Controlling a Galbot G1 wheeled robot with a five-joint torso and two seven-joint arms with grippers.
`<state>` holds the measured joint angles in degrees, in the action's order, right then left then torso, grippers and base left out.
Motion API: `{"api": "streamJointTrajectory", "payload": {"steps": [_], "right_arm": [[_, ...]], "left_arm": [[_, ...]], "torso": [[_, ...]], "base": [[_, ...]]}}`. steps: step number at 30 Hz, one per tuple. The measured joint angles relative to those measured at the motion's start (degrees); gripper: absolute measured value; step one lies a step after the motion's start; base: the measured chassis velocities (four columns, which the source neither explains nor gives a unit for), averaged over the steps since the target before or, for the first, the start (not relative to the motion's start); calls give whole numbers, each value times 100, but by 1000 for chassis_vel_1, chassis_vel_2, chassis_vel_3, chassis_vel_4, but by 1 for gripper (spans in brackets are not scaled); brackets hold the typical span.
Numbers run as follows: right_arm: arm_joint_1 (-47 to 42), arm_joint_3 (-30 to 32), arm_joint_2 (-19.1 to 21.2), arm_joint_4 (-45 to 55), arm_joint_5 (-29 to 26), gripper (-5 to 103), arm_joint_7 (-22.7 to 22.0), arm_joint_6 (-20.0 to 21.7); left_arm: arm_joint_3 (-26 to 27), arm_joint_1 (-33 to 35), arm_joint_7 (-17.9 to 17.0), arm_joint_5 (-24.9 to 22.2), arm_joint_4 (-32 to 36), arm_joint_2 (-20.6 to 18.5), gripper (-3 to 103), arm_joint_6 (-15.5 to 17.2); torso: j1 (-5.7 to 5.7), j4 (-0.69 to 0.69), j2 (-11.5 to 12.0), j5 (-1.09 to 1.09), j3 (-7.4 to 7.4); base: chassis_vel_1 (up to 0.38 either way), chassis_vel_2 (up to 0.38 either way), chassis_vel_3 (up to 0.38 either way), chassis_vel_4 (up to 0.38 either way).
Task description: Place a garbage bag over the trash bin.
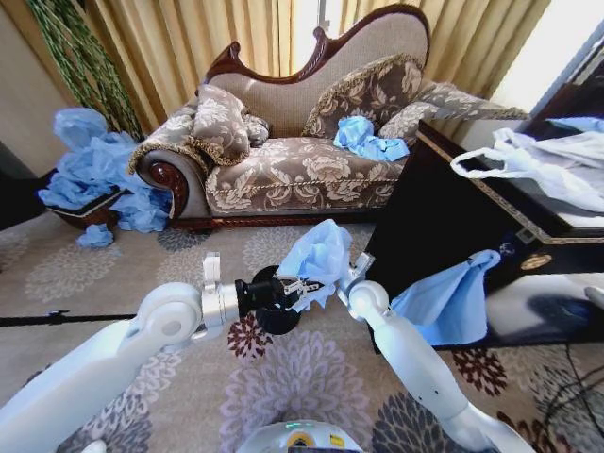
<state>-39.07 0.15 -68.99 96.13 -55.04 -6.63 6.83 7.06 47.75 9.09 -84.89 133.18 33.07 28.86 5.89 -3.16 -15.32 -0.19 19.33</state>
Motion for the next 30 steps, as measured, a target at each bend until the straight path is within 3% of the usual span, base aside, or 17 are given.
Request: {"api": "streamJointTrajectory", "payload": {"steps": [5, 6, 9, 10, 11, 17, 22, 27, 30], "right_arm": [[103, -163, 80, 64, 109, 0, -83, 71], [117, -183, 80, 32, 146, 0, -79, 85], [156, -288, 78, -71, 218, 0, -62, 143], [156, -288, 78, -71, 218, 0, -62, 143], [173, -351, 66, -149, 250, 0, -23, 162], [197, -513, -45, -368, 507, 0, 137, 149], [237, -656, -129, -479, 659, 0, 221, 113], [462, -640, -283, -755, 692, 0, 222, 61], [620, -662, -374, -895, 734, 0, 224, 49]], "left_arm": [[233, 44, 141, 105, -595, 230, 0, -227], [251, 8, 282, 152, -808, 297, 0, -293], [278, -240, 1140, 361, -1714, 541, 0, -528], [278, -240, 1140, 361, -1714, 541, 0, -528], [289, -390, 1381, 382, -2046, 677, 0, -597], [421, -355, 1364, 319, -2355, 889, 0, -719], [892, -82, 1407, 432, -2570, 978, 0, -766], [946, -368, 1555, 463, -3097, 946, 0, -853], [932, -510, 1560, 475, -3399, 969, 0, -932]], "torso": [[-1, 1, 0, -1, 0], [0, 1, 0, -1, 0], [0, 0, 0, -2, 0], [0, 0, 0, -2, 0], [0, -1, 0, -2, 0], [0, -1, 0, 0, 0], [-1, 3, 0, -1, 0], [0, -2, 0, 0, 0], [0, 1, 0, 0, 0]], "base": [[0, 0, 0, 0], [0, 0, 0, 0], [0, 0, 0, 0], [0, 0, 0, 0], [0, 0, 0, 0], [0, 0, 0, 0], [0, 0, 0, 0], [0, 0, 0, 0], [0, 0, 0, 0]]}}
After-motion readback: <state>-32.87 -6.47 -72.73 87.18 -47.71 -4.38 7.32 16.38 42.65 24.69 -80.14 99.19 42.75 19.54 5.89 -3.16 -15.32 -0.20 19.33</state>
